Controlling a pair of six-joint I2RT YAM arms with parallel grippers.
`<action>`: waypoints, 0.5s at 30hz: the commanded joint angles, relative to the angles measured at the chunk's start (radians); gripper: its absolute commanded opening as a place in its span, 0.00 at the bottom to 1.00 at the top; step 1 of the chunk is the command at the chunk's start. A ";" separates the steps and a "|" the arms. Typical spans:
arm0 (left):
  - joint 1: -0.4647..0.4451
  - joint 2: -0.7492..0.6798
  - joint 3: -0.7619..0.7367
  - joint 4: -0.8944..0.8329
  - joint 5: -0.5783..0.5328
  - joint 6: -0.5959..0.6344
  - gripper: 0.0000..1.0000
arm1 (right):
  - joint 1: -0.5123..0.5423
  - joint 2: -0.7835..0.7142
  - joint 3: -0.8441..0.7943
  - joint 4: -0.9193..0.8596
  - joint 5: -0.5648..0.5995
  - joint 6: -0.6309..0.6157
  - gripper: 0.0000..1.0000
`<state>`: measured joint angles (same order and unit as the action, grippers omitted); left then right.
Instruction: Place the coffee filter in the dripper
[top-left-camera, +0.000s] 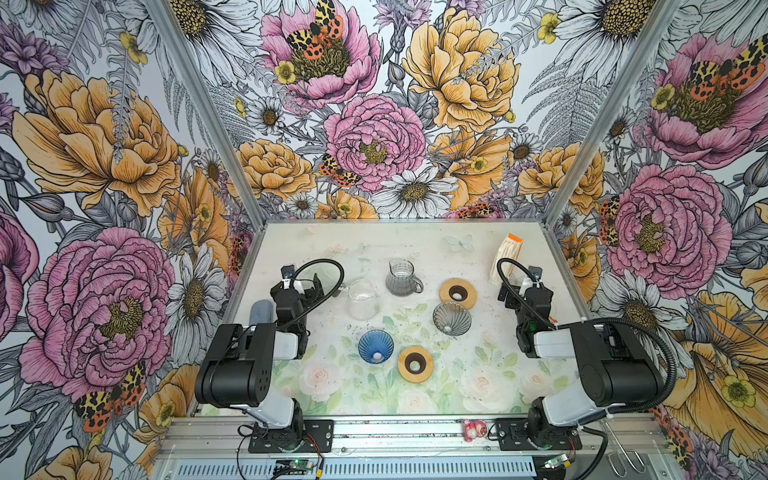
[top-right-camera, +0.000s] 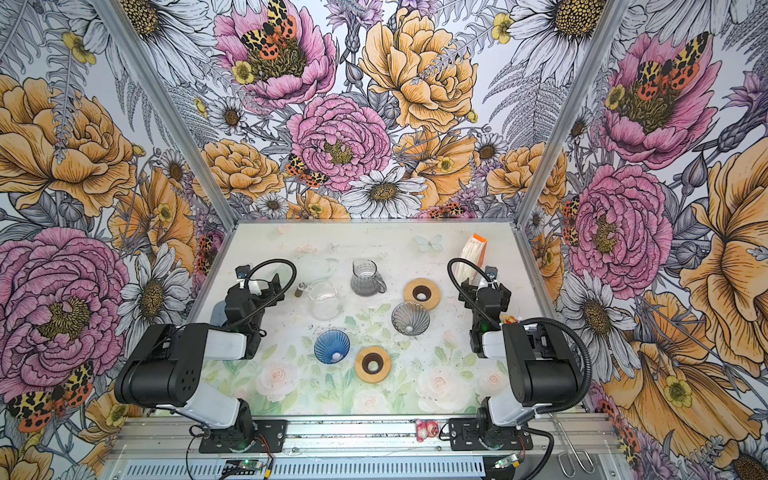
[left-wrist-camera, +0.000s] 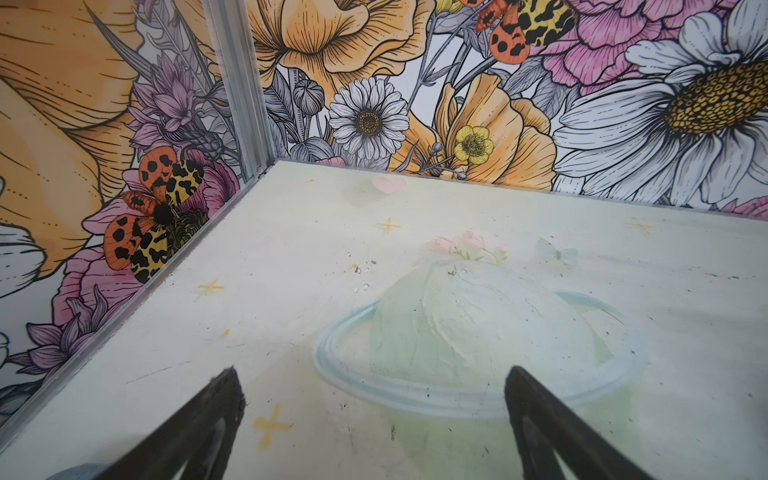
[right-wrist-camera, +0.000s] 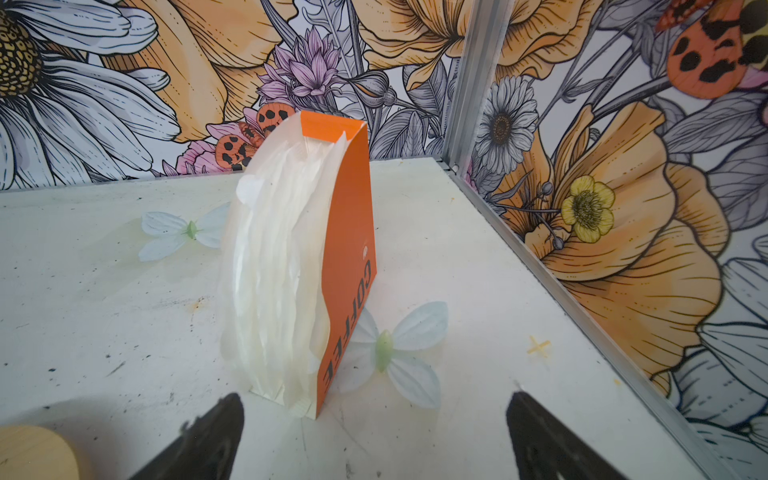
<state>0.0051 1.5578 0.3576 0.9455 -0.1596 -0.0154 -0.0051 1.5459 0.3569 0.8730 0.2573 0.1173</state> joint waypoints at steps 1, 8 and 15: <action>-0.001 -0.007 0.014 0.003 0.011 0.008 0.99 | 0.007 -0.012 0.017 0.027 0.002 -0.005 0.99; -0.007 -0.010 0.007 0.017 0.015 0.018 0.99 | 0.007 -0.016 0.011 0.034 0.006 -0.002 0.99; -0.024 -0.190 0.050 -0.209 0.027 0.043 0.99 | 0.008 -0.150 0.013 -0.084 0.011 -0.006 0.99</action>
<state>-0.0132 1.4624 0.3637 0.8501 -0.1585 0.0071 -0.0048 1.4700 0.3569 0.8291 0.2577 0.1173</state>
